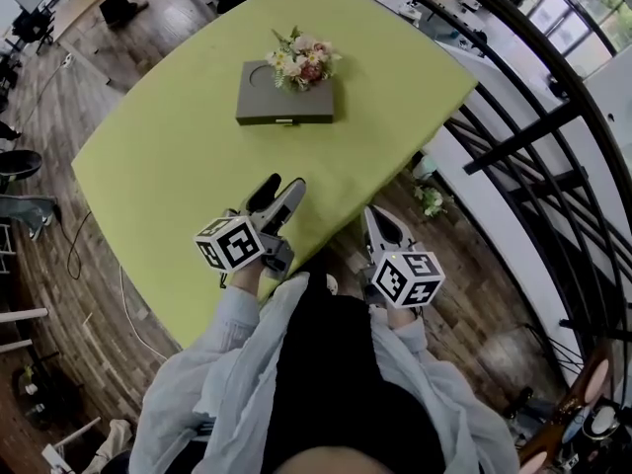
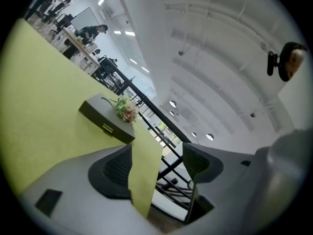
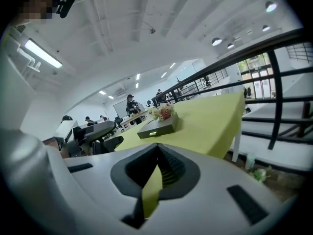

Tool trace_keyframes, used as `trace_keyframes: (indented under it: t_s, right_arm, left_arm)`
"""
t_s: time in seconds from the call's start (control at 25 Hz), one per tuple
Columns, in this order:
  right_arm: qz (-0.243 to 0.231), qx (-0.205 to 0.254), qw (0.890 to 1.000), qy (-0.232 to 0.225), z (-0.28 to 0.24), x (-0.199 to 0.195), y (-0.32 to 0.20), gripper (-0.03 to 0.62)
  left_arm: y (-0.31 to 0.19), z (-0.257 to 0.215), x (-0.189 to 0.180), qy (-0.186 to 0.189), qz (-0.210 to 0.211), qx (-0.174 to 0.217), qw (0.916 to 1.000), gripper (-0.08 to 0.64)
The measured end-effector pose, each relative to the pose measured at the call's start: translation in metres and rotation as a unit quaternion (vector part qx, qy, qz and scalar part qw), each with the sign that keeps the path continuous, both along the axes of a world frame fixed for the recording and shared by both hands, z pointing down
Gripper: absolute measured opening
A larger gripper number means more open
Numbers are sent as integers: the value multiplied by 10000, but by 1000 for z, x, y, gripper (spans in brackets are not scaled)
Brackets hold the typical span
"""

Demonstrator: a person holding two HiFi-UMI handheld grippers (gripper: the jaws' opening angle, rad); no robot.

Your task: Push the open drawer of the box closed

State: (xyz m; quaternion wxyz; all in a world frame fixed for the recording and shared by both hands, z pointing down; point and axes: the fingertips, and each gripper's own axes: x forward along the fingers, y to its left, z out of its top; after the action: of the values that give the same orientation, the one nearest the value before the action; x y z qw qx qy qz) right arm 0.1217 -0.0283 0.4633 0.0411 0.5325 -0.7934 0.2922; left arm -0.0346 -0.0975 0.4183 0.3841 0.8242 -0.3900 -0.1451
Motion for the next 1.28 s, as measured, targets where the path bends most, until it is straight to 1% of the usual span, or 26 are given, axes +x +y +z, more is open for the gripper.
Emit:
trace_keyframes:
  t_s: [0.16, 0.28, 0.36, 0.4, 0.44, 0.52, 0.64, 0.68, 0.72, 0.84, 0.88, 1.0, 1.12, 1.28]
  right_arm:
    - [11, 219, 9997, 132, -12, 2, 10, 6]
    - [4, 331, 9991, 254, -17, 3, 15, 6]
    - [-3, 366, 9989, 279, -20, 3, 18, 6]
    - [3, 385, 9988, 294, -21, 4, 20, 6]
    - [17, 409, 9986, 326, -21, 5, 21, 6]
    - [44, 463, 9980, 438, -21, 7, 24, 6]
    - [44, 510, 9973, 534, -22, 8, 28, 6]
    - [39, 525, 9972, 532, -22, 8, 29, 6]
    - [31, 542, 9971, 531, -22, 7, 30, 6]
    - [-17, 593, 9964, 604, -22, 5, 34, 6]
    - [-42, 611, 9960, 645, -22, 4, 35, 6]
    - [-96, 701, 9946, 765, -24, 3, 39, 6]
    - [-80, 874, 9931, 784, -31, 4, 41, 6]
    - [-77, 1097, 9901, 868, -42, 4, 44, 6]
  left_arm:
    - [22, -14, 13, -569, 296, 489, 9967, 344]
    - [36, -24, 18, -730, 453, 802, 9931, 341]
    - [45, -31, 21, -891, 519, 1034, 9893, 317]
    - [49, -34, 23, -1014, 541, 1160, 9866, 283]
    - [53, -35, 25, -1159, 555, 1286, 9833, 253]
    - [60, -37, 29, -1507, 561, 1533, 9750, 224]
    - [69, -36, 33, -2143, 527, 1877, 9571, 145]
    - [72, -35, 34, -2285, 523, 1937, 9527, 119]
    - [74, -34, 35, -2334, 524, 1950, 9512, 99]
    - [77, -32, 34, -2211, 481, 1862, 9561, 69]
    - [78, -31, 32, -2221, 445, 1848, 9563, 57]
    - [80, -27, 27, -2355, 342, 1833, 9538, 16]
    - [82, -23, 25, -2427, 299, 1793, 9529, 15]
    - [88, -21, 26, -2485, 361, 1786, 9513, 14]
